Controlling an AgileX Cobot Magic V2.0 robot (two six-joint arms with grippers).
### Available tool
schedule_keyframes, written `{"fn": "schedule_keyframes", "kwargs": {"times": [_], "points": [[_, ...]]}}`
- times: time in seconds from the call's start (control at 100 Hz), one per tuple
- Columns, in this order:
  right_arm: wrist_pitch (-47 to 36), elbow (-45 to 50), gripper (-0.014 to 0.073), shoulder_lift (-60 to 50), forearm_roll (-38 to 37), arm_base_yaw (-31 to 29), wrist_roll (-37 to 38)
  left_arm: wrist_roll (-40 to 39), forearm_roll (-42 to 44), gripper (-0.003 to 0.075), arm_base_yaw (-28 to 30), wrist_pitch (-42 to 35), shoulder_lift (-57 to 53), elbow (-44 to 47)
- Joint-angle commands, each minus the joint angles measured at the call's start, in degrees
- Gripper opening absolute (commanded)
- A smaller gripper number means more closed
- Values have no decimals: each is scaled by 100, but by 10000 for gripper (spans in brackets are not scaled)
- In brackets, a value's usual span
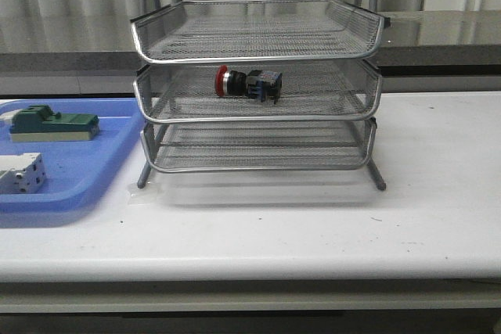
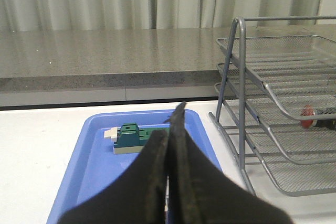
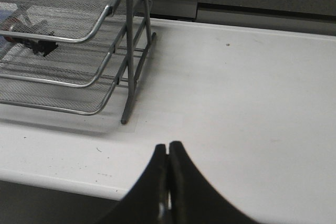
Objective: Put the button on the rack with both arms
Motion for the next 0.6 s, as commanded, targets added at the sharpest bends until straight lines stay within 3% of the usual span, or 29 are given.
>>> {"fn": "schedule_keyframes", "kwargs": {"times": [0.0,0.23,0.59], "points": [[-413,-141,-60,31,-74,-37,-42,-35,-74,-20,8,-403,40,-160],[-484,-90,-60,25,-299,-37,-42,-35,-74,-20,8,-403,40,-160],[-1583,1031,-60,-732,-383,-42,-42,-35,-74,-20,8,-393,40,-160]]}}
